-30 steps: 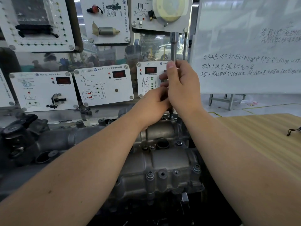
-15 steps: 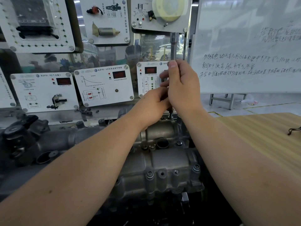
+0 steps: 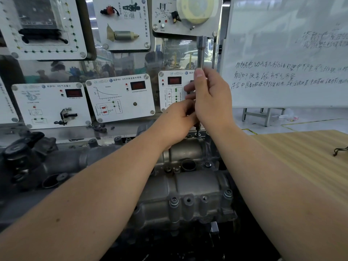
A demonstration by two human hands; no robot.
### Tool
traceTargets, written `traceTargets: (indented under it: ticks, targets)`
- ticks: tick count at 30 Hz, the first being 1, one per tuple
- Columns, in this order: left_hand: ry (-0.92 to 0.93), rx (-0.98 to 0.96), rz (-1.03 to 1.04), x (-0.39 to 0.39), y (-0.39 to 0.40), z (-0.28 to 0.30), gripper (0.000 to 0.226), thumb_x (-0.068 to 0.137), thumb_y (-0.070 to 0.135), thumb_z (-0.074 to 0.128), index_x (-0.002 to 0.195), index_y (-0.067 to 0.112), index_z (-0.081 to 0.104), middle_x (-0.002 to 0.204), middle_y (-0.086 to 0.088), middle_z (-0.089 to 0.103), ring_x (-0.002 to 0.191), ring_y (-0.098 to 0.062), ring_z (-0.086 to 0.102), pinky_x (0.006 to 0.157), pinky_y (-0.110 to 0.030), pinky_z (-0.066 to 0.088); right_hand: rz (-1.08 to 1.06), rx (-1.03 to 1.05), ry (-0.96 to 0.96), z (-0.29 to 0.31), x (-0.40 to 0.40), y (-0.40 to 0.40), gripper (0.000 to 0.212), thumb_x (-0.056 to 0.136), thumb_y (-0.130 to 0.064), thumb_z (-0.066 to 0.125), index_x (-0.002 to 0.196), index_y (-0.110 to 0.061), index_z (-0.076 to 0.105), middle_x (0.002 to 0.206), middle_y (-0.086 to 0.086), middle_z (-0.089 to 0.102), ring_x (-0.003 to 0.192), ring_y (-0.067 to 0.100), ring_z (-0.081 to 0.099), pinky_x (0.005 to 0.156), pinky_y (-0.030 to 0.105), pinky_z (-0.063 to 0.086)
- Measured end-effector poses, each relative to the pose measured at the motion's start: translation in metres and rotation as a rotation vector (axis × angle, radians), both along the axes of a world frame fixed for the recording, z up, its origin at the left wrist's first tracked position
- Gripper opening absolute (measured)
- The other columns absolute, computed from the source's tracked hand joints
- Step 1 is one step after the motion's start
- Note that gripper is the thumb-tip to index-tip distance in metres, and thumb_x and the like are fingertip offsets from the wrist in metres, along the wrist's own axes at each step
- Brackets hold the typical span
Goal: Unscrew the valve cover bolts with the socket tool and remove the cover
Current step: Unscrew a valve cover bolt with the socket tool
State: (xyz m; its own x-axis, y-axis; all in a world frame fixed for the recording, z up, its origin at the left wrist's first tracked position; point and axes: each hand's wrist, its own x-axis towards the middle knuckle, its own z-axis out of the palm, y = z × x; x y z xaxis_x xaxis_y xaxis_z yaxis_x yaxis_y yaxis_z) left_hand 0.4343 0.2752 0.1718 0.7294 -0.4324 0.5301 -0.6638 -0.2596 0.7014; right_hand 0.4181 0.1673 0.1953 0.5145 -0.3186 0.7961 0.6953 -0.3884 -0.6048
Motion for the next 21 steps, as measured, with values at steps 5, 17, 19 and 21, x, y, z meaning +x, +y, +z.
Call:
traceTargets:
  ticks: [5,17,19,21]
  targets:
    - [-0.004,0.021,0.039,0.0003,-0.0016,-0.0003,0.007,0.099,0.016,0.059,0.099,0.016,0.066,0.089,-0.008,0.072,0.066,-0.006,0.056,0.065,-0.028,0.047,-0.002,0.005,-0.011,-0.0011,0.0008,-0.0017,0.009,0.104,-0.034,0.051,0.096,-0.038,0.049,0.078,-0.008,0.073,0.069,0.002,0.068,0.063,0.014,0.05]
    - [-0.002,0.017,0.021,0.0002,-0.0006,-0.0007,0.011,0.098,0.013,0.059,0.104,0.017,0.068,0.095,-0.011,0.074,0.075,-0.017,0.064,0.067,-0.033,0.05,0.011,-0.003,0.003,-0.0013,0.0023,-0.0023,0.014,0.101,-0.036,0.056,0.11,-0.025,0.056,0.077,-0.008,0.073,0.074,0.002,0.07,0.07,0.023,0.055]
    - [0.009,0.015,0.031,0.0003,-0.0012,-0.0003,0.01,0.098,0.015,0.059,0.104,0.012,0.067,0.096,-0.012,0.074,0.082,-0.025,0.067,0.067,-0.033,0.05,0.011,0.008,-0.002,-0.0011,0.0026,-0.0025,0.004,0.101,-0.034,0.054,0.103,-0.031,0.056,0.076,-0.008,0.073,0.071,0.003,0.069,0.066,0.02,0.054]
    - [0.042,0.007,0.028,-0.0001,-0.0014,0.0005,0.013,0.1,0.018,0.057,0.103,0.013,0.068,0.095,-0.01,0.075,0.084,-0.02,0.069,0.063,-0.022,0.05,0.006,0.011,-0.003,-0.0002,0.0021,-0.0016,0.012,0.102,-0.035,0.05,0.092,-0.032,0.057,0.075,-0.011,0.072,0.065,0.003,0.066,0.062,0.018,0.051]
